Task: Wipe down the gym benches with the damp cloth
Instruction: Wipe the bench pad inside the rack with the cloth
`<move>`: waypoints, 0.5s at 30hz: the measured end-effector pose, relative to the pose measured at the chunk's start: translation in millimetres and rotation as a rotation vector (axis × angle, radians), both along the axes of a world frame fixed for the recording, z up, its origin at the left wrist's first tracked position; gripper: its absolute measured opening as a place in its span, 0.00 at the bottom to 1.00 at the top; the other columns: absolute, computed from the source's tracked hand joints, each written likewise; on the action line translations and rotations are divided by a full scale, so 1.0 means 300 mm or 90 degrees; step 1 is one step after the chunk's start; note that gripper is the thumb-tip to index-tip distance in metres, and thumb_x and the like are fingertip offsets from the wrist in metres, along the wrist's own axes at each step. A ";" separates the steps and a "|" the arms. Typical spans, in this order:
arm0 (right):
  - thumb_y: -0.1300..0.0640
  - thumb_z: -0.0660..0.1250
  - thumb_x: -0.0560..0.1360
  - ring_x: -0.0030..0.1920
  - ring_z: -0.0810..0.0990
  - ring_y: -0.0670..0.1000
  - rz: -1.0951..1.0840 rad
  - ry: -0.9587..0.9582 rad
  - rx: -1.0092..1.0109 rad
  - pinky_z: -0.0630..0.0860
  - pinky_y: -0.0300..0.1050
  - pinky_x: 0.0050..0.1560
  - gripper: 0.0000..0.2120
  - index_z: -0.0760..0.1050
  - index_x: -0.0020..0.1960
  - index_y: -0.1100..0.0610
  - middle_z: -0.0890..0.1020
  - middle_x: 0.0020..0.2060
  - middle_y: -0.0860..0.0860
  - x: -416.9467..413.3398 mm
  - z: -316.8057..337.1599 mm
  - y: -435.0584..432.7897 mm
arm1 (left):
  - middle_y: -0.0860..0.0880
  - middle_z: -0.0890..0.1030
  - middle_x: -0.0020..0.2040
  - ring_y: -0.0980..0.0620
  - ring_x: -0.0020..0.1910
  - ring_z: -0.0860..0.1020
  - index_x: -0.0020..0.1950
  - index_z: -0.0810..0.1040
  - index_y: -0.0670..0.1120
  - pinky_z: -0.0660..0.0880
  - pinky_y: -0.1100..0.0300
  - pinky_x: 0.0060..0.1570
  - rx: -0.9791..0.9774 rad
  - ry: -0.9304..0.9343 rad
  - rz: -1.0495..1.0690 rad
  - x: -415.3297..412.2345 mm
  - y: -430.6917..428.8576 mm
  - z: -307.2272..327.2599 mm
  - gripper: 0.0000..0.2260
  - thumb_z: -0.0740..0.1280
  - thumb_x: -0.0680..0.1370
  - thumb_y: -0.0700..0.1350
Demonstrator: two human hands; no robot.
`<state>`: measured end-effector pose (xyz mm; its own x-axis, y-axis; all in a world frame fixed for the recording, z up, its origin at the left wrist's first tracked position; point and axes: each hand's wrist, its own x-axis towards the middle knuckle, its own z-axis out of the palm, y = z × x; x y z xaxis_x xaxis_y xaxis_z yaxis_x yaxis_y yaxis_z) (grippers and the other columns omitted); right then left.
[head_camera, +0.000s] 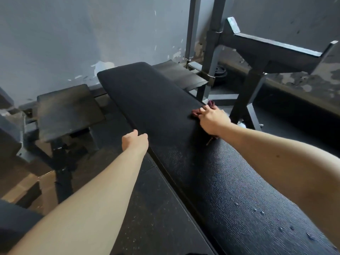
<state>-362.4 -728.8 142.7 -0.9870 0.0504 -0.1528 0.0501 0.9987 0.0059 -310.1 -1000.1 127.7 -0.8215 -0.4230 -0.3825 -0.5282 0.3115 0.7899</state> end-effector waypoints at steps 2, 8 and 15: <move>0.46 0.45 0.72 0.73 0.66 0.59 -0.044 0.006 -0.009 0.66 0.62 0.70 0.32 0.73 0.70 0.48 0.72 0.68 0.52 -0.036 -0.011 0.015 | 0.46 0.77 0.62 0.44 0.56 0.80 0.76 0.70 0.47 0.76 0.58 0.48 0.006 -0.002 -0.008 -0.001 -0.004 0.003 0.22 0.63 0.81 0.45; 0.50 0.52 0.81 0.73 0.63 0.64 -0.076 0.030 -0.028 0.65 0.60 0.69 0.21 0.69 0.69 0.55 0.70 0.70 0.55 0.106 0.023 -0.148 | 0.44 0.77 0.69 0.41 0.63 0.79 0.75 0.72 0.47 0.77 0.54 0.55 0.033 0.017 -0.003 0.010 -0.007 0.007 0.21 0.65 0.81 0.45; 0.48 0.51 0.85 0.81 0.53 0.61 0.167 0.046 -0.029 0.53 0.58 0.79 0.24 0.63 0.79 0.52 0.60 0.81 0.52 0.321 0.011 -0.333 | 0.47 0.77 0.68 0.42 0.61 0.80 0.79 0.67 0.54 0.79 0.50 0.61 0.051 0.036 -0.001 0.048 -0.001 0.019 0.26 0.64 0.80 0.48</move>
<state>-266.2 -828.7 146.1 -0.9738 -0.2137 -0.0783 -0.2116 0.9768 -0.0335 -295.6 -1000.3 133.3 -0.8436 -0.3912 -0.3679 -0.4812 0.2466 0.8412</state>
